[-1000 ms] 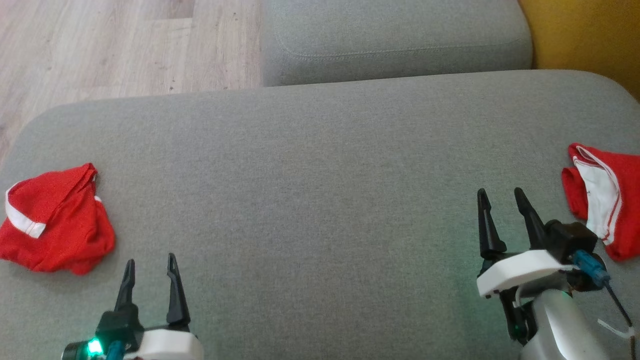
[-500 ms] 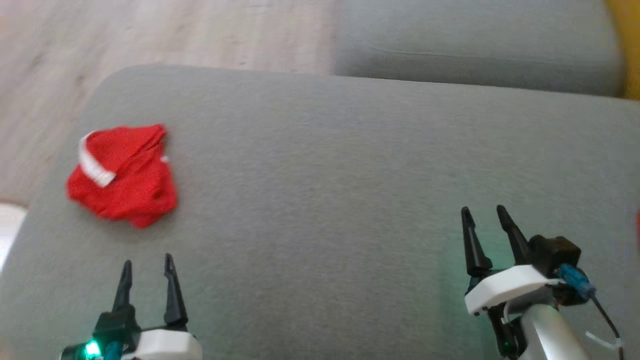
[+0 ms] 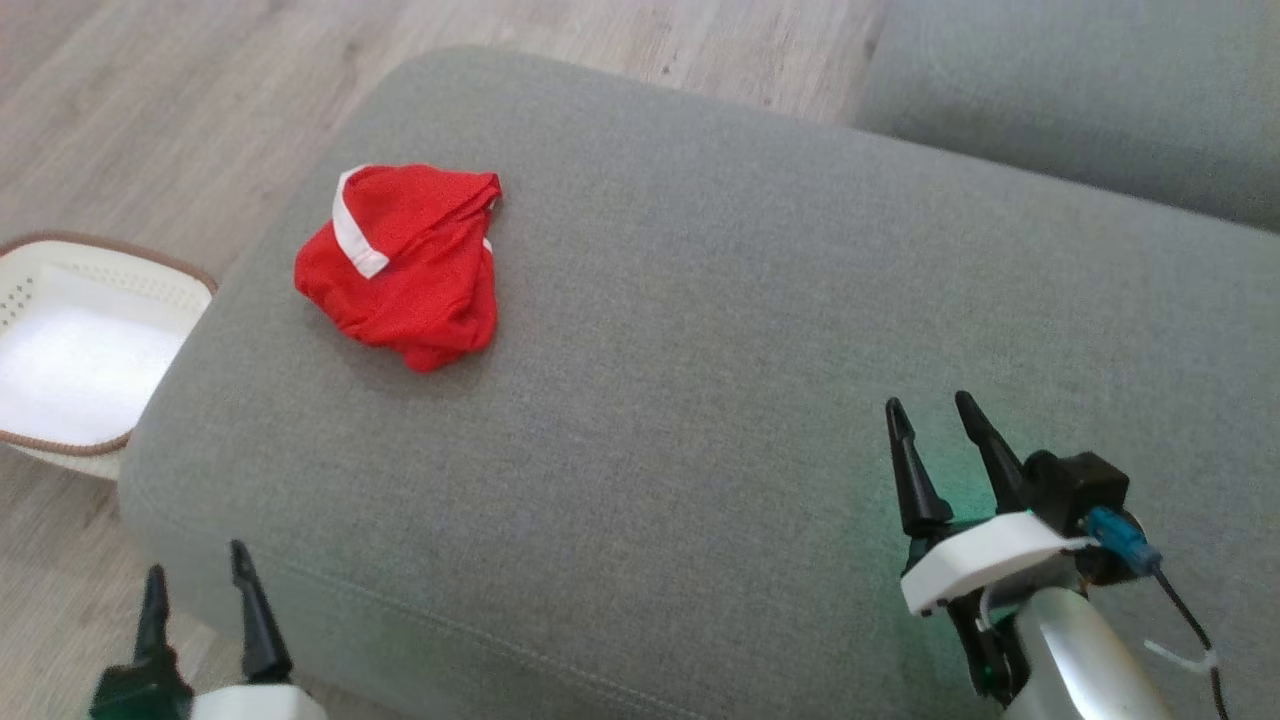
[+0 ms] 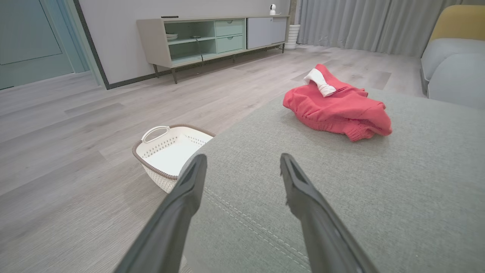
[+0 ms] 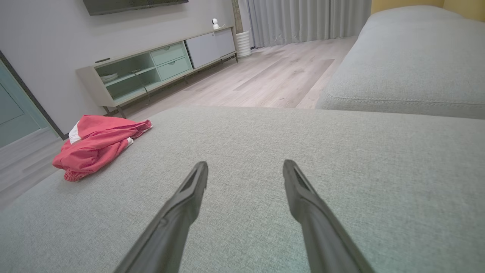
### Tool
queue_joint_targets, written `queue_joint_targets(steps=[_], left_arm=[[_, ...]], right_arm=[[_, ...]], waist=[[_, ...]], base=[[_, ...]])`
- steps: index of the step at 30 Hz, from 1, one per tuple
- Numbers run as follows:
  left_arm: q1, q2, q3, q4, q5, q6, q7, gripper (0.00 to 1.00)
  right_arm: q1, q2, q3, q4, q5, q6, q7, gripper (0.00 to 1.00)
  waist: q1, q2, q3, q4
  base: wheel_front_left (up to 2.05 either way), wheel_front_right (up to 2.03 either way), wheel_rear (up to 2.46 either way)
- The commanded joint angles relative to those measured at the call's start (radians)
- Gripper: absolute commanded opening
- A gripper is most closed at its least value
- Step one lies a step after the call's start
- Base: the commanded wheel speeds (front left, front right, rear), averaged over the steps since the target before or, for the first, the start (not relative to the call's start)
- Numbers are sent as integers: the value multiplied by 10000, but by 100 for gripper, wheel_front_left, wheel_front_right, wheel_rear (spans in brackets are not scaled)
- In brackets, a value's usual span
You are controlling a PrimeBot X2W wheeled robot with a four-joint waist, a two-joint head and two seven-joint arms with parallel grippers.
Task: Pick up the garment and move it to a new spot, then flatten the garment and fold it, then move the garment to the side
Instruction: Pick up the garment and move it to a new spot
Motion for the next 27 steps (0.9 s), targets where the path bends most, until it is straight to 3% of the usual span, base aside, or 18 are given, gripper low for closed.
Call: queue_joint_targets(steps=[1,8,12,15,18,27], left_arm=[[-426,45,504,-269,-17,-65,-51,100],[-1846,400,1345,61,199,-387,-51,100],[-3085,850,1523,727,180,-793,-51,100],[-4628,1397,1630,2020,-160,-1325,-51,100],[-5713,1917,1491,3028,-304,-1645,-51,100],[-7807,2583,354,5585,-946,-1901,26,100]], right_arm=[[-483,-20,287,-278,-68,2,-65,100],[-971,-20,435,-628,-614,2,-65,100],[-1341,-20,440,-862,-896,2,-65,100],[-1557,-20,470,-1039,-1208,2,-65,100],[-1735,-20,568,-1183,-1353,2,-65,100],[-1990,-20,468,-1462,-1590,2,-65,100]], waist=[[0,0,280,-43],[0,0,1357,-543],[0,0,2068,-830],[0,0,2684,-1046],[0,0,3093,-1284],[0,0,3821,-1807]], base=[[0,0,0],[0,0,0],[0,0,0],[0,0,0],[0,0,0],[0,0,0]])
